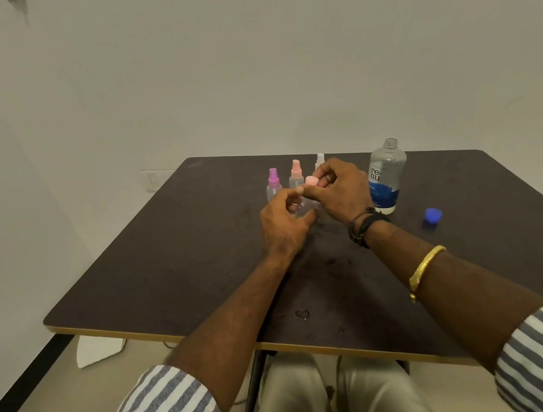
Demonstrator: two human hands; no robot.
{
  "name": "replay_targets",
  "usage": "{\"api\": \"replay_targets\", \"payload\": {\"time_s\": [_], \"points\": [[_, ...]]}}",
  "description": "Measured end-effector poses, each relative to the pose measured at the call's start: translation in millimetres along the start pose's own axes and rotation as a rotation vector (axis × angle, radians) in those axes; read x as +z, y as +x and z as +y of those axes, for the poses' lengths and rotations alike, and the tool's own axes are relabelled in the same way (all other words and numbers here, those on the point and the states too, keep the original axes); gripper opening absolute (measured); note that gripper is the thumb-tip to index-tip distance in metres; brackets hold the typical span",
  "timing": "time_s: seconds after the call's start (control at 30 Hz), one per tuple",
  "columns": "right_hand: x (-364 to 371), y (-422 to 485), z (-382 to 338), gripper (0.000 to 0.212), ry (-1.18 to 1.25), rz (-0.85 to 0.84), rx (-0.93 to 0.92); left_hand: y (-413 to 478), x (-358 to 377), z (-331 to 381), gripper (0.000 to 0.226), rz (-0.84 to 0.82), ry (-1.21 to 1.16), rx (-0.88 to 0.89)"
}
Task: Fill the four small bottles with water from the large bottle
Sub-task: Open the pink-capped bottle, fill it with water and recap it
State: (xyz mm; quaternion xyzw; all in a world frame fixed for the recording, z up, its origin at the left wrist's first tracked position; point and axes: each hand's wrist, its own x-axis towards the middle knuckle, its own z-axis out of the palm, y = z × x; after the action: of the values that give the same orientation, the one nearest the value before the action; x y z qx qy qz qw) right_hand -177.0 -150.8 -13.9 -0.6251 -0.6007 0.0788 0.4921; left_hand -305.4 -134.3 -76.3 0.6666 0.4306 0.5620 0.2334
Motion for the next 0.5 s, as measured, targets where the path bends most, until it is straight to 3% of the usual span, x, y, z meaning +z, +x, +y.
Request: {"api": "replay_targets", "payload": {"time_s": [0.27,0.5], "points": [[-16.8,1.6,6.0,0.030,-0.061,0.004,-0.006,3.3,14.9,6.6,0.043,-0.063,0.015,0.002],[-30.5,-2.5,9.4,0.029,-0.085,-0.100,-0.076,2.0,24.2,6.7,0.037,-0.095,0.017,-0.015]]}}
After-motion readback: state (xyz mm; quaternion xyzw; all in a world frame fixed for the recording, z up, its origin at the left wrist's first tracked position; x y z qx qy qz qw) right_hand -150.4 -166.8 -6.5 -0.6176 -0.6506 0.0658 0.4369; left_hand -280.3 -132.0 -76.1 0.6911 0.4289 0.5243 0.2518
